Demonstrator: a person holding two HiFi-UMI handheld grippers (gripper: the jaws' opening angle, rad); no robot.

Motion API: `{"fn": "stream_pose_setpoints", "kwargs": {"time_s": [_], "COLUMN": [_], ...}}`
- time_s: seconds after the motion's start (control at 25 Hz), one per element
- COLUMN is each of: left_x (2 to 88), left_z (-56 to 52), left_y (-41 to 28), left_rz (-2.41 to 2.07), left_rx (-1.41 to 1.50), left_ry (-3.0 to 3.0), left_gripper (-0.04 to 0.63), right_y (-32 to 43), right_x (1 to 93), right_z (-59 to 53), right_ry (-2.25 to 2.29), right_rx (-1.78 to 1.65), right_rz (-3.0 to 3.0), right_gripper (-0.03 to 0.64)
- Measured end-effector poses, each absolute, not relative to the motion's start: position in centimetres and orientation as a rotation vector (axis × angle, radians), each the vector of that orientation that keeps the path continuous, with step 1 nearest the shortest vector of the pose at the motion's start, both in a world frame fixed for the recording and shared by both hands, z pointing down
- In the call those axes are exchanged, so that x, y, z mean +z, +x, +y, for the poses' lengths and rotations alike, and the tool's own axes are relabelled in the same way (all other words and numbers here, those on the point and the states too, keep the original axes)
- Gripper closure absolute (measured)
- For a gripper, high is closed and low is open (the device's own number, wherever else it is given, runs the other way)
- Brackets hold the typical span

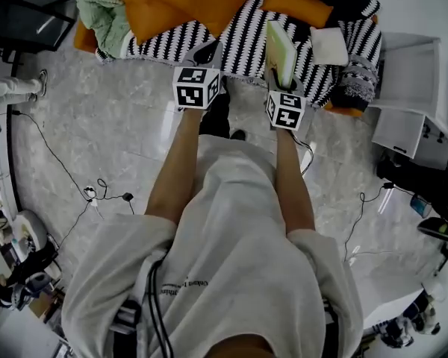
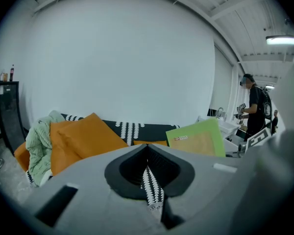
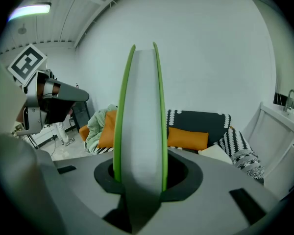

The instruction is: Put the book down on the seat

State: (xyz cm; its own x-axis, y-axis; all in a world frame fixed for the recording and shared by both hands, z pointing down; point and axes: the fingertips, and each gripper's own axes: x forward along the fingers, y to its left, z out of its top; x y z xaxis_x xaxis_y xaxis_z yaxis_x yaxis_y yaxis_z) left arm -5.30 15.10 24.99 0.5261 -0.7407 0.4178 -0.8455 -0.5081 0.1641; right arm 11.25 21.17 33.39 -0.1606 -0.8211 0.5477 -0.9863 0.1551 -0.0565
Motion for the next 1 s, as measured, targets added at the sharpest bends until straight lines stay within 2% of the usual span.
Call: {"fn": "stream_pose_setpoints", "kwargs": {"time_s": [1.0], "left_x": [30.9], "left_z": [-1.8], "left_y": [0.0], "left_rz": [-1.025], "left_rx": [0.496], "left_ry": [2.414], "left_gripper": [0.586], "right_y": [17.2], "right_x": [36.6], "right_z": [8.4], "right_ry": [1.732], "right_rx": [0.664], "right_rz": [-1.747], "right_gripper": [0.489]}}
